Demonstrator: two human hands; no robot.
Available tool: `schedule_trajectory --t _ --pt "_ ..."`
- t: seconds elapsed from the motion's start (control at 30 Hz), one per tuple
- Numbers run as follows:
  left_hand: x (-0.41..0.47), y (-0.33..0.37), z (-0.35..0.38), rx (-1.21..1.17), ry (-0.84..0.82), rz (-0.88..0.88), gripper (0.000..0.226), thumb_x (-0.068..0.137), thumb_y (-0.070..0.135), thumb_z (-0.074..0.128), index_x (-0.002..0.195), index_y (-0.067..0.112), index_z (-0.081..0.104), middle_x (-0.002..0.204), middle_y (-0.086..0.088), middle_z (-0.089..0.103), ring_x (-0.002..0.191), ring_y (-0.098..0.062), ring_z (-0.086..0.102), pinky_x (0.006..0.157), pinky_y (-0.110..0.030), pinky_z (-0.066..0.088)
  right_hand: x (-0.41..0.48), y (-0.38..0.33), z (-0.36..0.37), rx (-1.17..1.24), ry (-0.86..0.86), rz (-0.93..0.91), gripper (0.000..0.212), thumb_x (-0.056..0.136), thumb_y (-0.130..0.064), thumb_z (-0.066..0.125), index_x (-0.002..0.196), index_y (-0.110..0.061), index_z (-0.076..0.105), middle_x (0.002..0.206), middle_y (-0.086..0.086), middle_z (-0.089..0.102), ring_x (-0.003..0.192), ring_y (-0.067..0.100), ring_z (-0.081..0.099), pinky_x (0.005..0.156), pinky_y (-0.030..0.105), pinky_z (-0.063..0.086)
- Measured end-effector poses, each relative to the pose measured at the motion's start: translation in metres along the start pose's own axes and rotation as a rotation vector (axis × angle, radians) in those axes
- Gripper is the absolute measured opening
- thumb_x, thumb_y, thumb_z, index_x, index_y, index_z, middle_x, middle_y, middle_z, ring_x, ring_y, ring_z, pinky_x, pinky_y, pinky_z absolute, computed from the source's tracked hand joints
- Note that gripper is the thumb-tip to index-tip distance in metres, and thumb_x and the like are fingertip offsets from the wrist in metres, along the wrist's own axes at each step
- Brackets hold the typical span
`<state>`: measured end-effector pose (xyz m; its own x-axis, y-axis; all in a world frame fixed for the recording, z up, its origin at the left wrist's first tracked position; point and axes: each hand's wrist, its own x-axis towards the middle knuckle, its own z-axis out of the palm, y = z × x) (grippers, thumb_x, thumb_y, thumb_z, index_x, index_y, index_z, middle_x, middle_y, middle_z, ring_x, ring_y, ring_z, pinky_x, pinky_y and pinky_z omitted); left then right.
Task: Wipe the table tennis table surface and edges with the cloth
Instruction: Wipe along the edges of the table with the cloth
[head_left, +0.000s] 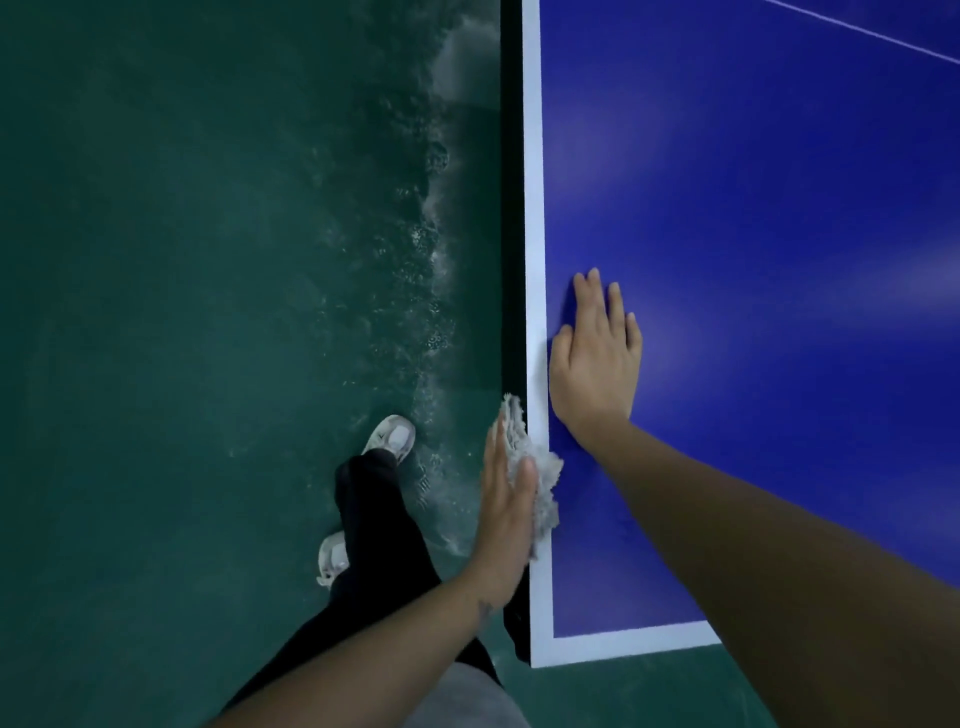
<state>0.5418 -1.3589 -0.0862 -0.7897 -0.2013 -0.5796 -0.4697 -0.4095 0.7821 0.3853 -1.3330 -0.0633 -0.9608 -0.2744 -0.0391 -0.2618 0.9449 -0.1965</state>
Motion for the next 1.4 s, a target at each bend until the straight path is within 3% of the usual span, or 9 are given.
schedule_trajectory --t 0.23,0.37,0.57,0.73,0.9,1.07,1.17,1.27,1.4 --pt "0.119 0.089 0.000 0.038 0.058 0.187 0.054 0.101 0.030 0.033 0.150 0.018 0.014 0.157 0.001 0.015 0.143 -0.009 0.015 0.119 -0.039 0.014 0.000 -0.004 -0.003 -0.052 -0.020 0.008 0.060 0.089 -0.023 0.026 0.148 -0.013 0.027 0.155 0.001 0.025 0.145 0.020 0.015 0.116 0.037 0.011" --pt "0.217 0.159 0.000 0.024 0.050 0.244 0.054 0.100 0.025 0.038 0.149 0.013 0.017 0.153 -0.006 0.026 0.139 -0.017 0.029 0.115 -0.040 0.025 0.000 -0.007 -0.007 -0.090 -0.058 0.028 0.062 0.087 -0.025 0.019 0.147 -0.014 0.030 0.154 0.000 0.027 0.144 0.021 0.019 0.115 0.038 0.014" --pt "0.328 0.240 -0.006 0.053 0.029 0.222 0.053 0.101 0.031 0.035 0.149 0.015 0.019 0.149 -0.007 0.035 0.132 -0.018 0.041 0.108 -0.029 0.035 0.004 -0.009 -0.010 -0.091 -0.045 0.031 0.059 0.085 -0.022 0.029 0.142 -0.010 0.039 0.150 0.003 0.035 0.141 0.023 0.026 0.112 0.040 0.017" --pt "0.309 0.231 -0.006 0.041 0.009 0.255 0.051 0.102 0.027 0.034 0.149 0.015 0.018 0.149 -0.004 0.033 0.133 -0.015 0.039 0.105 -0.022 0.035 0.004 -0.009 -0.011 -0.109 -0.049 0.042 0.059 0.084 -0.020 0.031 0.141 -0.009 0.041 0.149 0.005 0.037 0.139 0.024 0.027 0.110 0.042 0.021" --pt "0.220 0.162 -0.011 0.080 -0.058 0.297 0.059 0.099 0.029 0.039 0.150 0.030 0.009 0.157 0.008 0.012 0.143 -0.008 0.018 0.118 -0.041 0.018 0.006 -0.012 -0.016 -0.149 -0.096 0.048 0.058 0.085 -0.021 0.031 0.140 -0.007 0.042 0.148 0.007 0.038 0.137 0.028 0.032 0.109 0.043 0.022" --pt "0.163 0.118 -0.006 0.157 0.012 0.199 0.053 0.099 0.033 0.039 0.140 0.047 0.010 0.157 0.013 0.009 0.144 -0.004 0.008 0.119 -0.044 0.015 0.007 -0.012 -0.018 -0.152 -0.129 0.059 0.058 0.085 -0.022 0.032 0.141 -0.007 0.040 0.149 0.006 0.036 0.139 0.023 0.024 0.111 0.040 0.017" --pt "0.194 0.146 -0.006 0.175 0.008 0.252 0.056 0.099 0.031 0.037 0.145 0.041 0.008 0.158 0.009 0.007 0.145 -0.008 0.007 0.118 -0.046 0.013 0.008 -0.011 -0.019 -0.130 -0.132 0.055 0.058 0.084 -0.022 0.033 0.139 -0.007 0.042 0.147 0.006 0.037 0.137 0.023 0.026 0.111 0.039 0.017" --pt "0.258 0.194 -0.007 0.178 -0.006 0.303 0.057 0.101 0.025 0.037 0.149 0.030 0.008 0.158 0.006 0.008 0.145 -0.011 0.008 0.118 -0.047 0.012 0.013 -0.015 -0.024 -0.074 -0.097 0.074 0.052 0.083 -0.022 0.036 0.130 -0.008 0.053 0.138 0.007 0.052 0.128 0.022 0.036 0.103 0.038 0.027" --pt "0.356 0.267 -0.012 0.203 -0.019 0.299 0.058 0.100 0.024 0.037 0.151 0.023 0.007 0.157 -0.001 0.015 0.144 -0.019 0.016 0.117 -0.046 0.018 0.070 -0.037 -0.030 0.130 0.068 0.271 0.044 0.085 -0.025 0.036 0.121 -0.009 0.057 0.126 0.008 0.058 0.116 0.020 0.042 0.096 0.035 0.026"
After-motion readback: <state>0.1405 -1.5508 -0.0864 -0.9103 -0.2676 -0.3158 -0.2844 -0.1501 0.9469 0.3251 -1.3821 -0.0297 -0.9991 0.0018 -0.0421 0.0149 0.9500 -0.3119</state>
